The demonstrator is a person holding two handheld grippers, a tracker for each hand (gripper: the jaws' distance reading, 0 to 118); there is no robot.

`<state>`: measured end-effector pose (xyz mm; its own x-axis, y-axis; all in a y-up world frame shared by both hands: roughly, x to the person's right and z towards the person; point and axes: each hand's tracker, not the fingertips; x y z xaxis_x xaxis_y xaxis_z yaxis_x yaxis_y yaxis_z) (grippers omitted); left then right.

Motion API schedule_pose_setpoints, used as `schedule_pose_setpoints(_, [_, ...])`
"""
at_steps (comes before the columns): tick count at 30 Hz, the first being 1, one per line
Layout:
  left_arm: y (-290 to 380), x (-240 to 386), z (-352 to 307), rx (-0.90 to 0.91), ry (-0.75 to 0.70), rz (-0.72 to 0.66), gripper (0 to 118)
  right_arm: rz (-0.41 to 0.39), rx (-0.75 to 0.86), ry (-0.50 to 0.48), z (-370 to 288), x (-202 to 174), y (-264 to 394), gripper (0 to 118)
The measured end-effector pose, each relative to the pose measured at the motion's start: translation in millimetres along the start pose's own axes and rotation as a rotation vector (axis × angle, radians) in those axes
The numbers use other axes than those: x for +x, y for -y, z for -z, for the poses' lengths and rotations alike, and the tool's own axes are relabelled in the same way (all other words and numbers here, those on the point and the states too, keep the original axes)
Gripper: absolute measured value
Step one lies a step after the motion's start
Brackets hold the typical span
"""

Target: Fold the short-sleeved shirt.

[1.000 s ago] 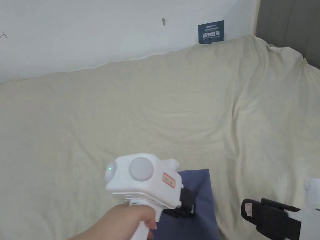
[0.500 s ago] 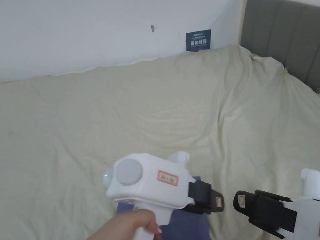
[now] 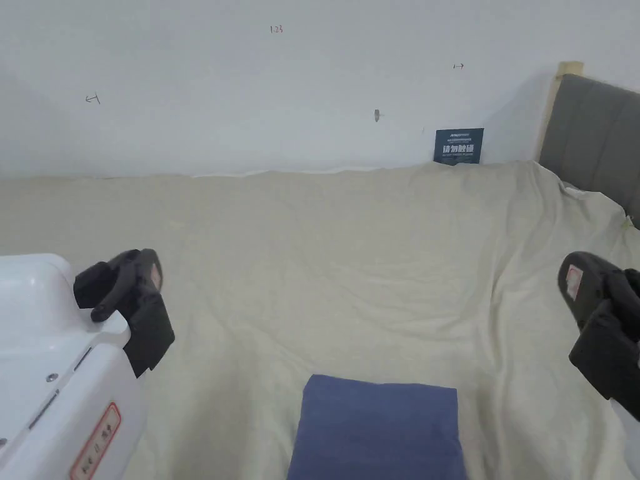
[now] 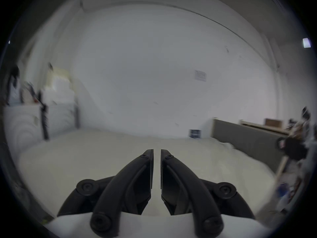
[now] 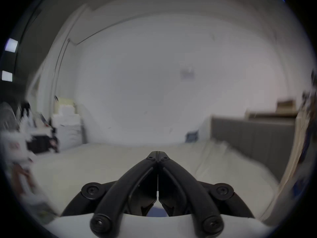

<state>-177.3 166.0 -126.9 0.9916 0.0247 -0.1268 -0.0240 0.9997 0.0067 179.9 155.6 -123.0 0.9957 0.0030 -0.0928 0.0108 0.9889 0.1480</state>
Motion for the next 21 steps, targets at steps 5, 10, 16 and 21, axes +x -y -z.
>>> schedule_pose_setpoints(5, [49, -8, -2, 0.071, -0.037, 0.043, 10, 0.007, -0.097, 0.063, 0, -4, 42, 1])
schedule_pose_setpoints(10, [89, -5, 2, -0.112, -0.077, 0.028, 10, 0.056, -0.213, 0.147, -1, 8, 70, 1])
schedule_pose_setpoints(16, [87, 4, 1, -0.11, -0.092, 0.073, 10, 0.024, -0.195, 0.167, 1, 14, 67, 1])
schedule_pose_setpoints(21, [81, 8, -1, -0.065, -0.091, 0.075, 10, 0.076, -0.184, 0.168, 1, 9, 57, 1])
